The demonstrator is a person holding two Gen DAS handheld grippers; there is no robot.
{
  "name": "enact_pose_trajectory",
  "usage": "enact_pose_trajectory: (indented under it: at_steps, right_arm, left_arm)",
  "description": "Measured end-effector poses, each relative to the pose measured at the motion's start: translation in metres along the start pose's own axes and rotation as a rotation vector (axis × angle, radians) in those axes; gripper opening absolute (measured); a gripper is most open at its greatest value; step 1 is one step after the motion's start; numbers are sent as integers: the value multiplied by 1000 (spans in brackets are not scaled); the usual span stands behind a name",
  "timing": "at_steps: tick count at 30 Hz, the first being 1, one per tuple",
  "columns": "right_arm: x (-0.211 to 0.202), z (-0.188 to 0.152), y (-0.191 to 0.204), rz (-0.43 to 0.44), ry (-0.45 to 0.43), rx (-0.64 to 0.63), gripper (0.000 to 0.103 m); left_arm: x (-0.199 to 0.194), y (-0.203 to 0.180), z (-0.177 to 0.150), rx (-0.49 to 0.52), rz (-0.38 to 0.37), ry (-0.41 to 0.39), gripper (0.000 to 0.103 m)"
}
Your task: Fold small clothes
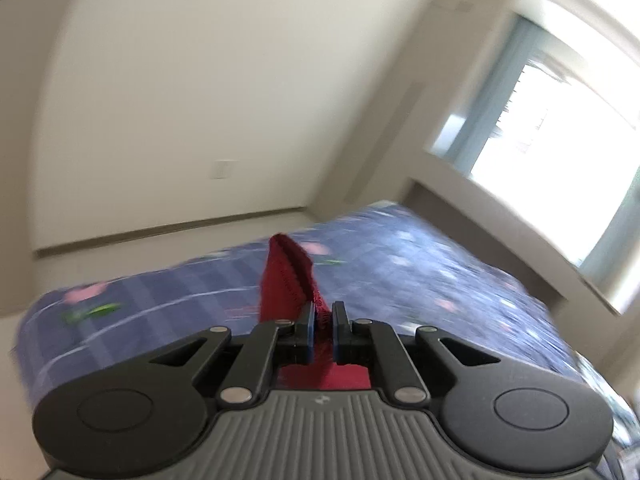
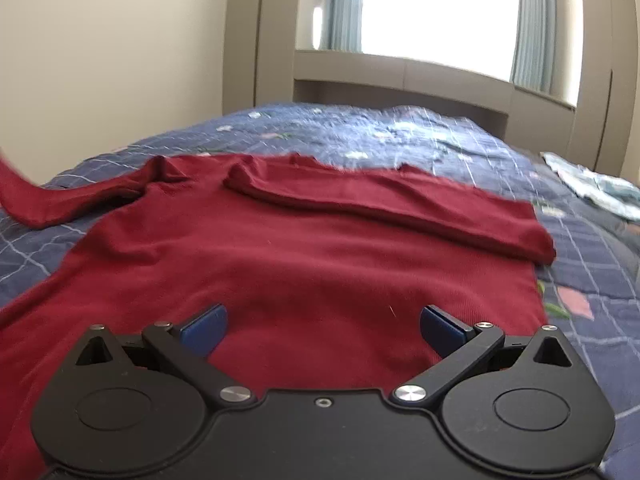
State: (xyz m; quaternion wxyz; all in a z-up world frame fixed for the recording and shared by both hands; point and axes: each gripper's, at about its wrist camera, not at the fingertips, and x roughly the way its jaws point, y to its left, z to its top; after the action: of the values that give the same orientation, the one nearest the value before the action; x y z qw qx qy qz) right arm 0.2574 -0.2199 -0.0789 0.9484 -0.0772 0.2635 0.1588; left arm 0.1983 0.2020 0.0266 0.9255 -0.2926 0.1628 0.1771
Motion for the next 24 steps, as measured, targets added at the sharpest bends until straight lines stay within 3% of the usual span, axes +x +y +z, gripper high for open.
enact_pose_trajectory:
  at_steps: [3,4,8,11,16,19,24]
  right_arm:
    - [-12,7,16,7,-52,-68,102]
    - [-15,10,21,30,-60,-73,102]
    - [-19,23,37,138,-76,-61,102]
    - [-13,28,41,93,-43,-49,102]
    - [-9,21,8,-62,73,21,100]
    - [-20,10,-18,-123,93,53,100]
    - [-28,7,-51,-127,88,121,95]
  left_arm:
    - [-1,-34,1,87,-117,12,7]
    - [0,-44,0,112,-156,21,3]
    - [4,-85,-8,192,-306,85,2]
    - [11,-112,-23,246,-399,146,2]
    - [29,-138,-67,326,-469,262,2]
    - [40,-147,-93,343,-493,332,2]
    - [57,-152,-134,358,-505,428,2]
